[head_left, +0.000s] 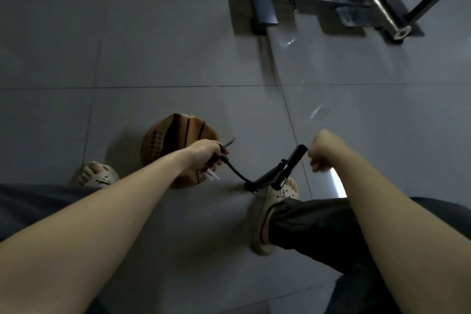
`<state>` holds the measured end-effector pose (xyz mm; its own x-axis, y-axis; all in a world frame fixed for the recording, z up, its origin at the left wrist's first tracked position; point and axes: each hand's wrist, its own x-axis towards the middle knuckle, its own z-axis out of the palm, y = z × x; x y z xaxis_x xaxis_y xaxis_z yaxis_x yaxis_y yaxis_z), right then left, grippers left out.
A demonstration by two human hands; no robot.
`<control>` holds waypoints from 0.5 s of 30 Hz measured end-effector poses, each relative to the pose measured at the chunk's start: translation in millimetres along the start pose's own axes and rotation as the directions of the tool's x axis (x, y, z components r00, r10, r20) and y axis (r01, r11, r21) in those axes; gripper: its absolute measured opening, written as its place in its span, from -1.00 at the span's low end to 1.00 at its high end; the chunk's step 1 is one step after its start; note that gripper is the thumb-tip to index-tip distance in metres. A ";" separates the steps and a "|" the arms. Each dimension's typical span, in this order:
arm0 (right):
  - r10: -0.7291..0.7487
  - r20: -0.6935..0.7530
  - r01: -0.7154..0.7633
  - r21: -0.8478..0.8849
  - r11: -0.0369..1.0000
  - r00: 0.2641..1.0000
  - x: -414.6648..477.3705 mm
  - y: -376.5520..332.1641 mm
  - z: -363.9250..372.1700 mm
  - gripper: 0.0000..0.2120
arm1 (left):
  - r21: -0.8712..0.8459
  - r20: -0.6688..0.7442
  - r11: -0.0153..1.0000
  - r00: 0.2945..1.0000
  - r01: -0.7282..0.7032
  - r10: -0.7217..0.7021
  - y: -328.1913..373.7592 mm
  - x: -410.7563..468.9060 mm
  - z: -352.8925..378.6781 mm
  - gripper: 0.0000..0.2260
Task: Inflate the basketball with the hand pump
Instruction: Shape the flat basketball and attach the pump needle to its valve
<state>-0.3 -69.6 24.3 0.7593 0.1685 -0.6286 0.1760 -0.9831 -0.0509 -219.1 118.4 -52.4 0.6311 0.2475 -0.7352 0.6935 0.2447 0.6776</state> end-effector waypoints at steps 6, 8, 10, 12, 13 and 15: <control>-0.496 -0.266 0.527 0.056 0.848 0.826 -33.4 -90.3 19.7 -0.71 | 0.129 -0.004 0.972 0.980 -0.194 0.197 10.6 -4.6 -16.7 -0.80; -0.536 -0.008 0.509 0.327 0.796 0.844 -35.7 -115.9 57.4 -0.48 | 0.209 0.042 0.953 0.976 -0.218 0.214 14.4 -2.0 -23.5 -0.79; -0.489 0.174 0.356 0.489 0.797 0.855 -30.1 -126.0 85.3 -0.42 | 0.350 0.080 0.913 0.977 -0.212 0.196 12.7 1.1 -33.7 -0.80; -0.474 0.330 0.209 0.595 0.776 0.816 -19.4 -120.8 100.6 -0.46 | 0.433 0.087 0.881 0.981 -0.192 0.171 12.3 3.2 -44.6 -0.79; -0.492 0.390 0.142 0.654 0.743 0.779 -12.6 -115.9 107.3 -0.49 | 0.440 0.082 0.880 0.983 -0.182 0.162 12.1 5.9 -50.2 -0.79; -0.551 0.466 0.019 0.752 0.659 0.692 1.0 -106.7 120.7 -0.49 | 0.436 0.076 0.884 0.985 -0.171 0.153 14.8 11.4 -59.0 -0.80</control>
<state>-93.9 26.7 -64.6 0.1365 0.6250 -0.7686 -0.3406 -0.6989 -0.6289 -222.1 180.1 -49.8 0.7546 0.2100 -0.6217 0.6562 -0.2347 0.7172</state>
